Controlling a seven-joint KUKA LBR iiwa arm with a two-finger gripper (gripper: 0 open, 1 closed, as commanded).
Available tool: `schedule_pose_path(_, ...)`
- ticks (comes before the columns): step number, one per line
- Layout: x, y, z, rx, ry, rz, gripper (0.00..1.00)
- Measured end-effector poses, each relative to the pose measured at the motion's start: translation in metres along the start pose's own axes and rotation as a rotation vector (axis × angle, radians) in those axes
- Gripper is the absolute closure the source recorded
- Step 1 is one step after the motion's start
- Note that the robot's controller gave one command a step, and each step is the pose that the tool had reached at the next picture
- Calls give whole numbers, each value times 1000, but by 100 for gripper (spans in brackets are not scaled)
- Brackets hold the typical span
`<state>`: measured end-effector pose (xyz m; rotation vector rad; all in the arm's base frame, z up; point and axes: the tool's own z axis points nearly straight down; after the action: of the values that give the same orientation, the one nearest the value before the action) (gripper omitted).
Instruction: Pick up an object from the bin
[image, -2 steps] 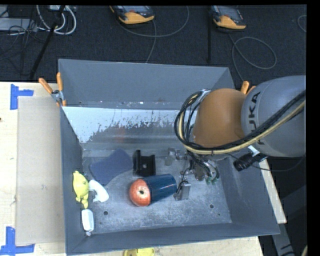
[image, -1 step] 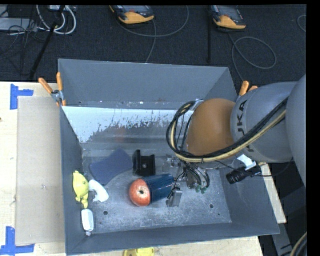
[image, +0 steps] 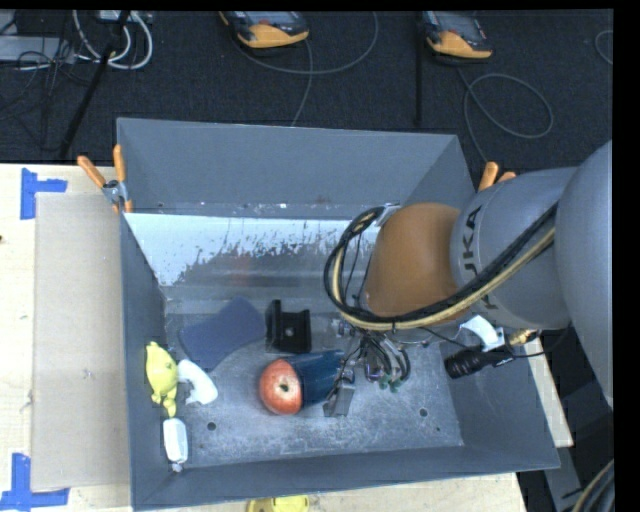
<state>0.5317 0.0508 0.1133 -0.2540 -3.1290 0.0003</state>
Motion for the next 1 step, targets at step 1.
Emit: schedule_pose_path(1, 7, -2, 25, 0, -1, -83, 100)
